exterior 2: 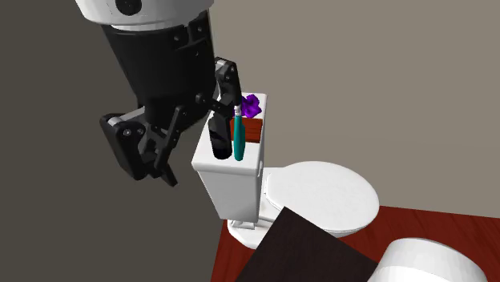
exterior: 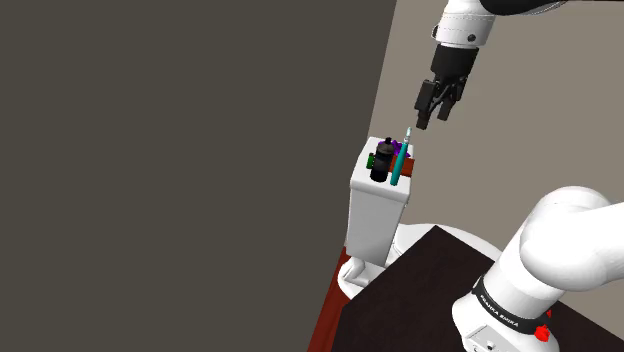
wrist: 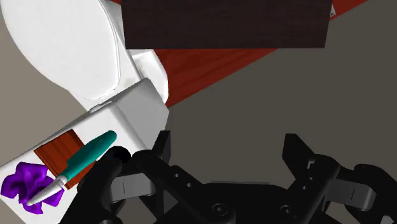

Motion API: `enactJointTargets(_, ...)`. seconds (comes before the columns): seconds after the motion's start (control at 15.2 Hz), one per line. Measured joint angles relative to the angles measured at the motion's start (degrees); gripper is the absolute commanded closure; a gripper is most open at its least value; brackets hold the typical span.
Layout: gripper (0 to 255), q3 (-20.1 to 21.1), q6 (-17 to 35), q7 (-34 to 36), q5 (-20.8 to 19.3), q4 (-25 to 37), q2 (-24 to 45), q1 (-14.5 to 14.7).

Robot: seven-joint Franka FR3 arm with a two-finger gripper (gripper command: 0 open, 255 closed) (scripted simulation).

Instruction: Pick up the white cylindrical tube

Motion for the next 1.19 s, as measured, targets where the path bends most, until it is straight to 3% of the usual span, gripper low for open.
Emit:
enactJointTargets(0.26, 0, -4.29, 4.12, -5.52, -1.28, -3.47, -2.22, 0.12)
enactJointTargets(0.79, 0, -23.43, 19.38, -28.50, -5.27, -10.71, -4.08, 1.57)
enactJointTargets(0.99, 0, -31.82, 24.45, -37.92, -5.38, -10.56, -2.05, 3.92)
enactJointTargets(1.19, 0, -41.57, 29.47, -48.04, -4.06, -8.36, 2.08, 8.84)
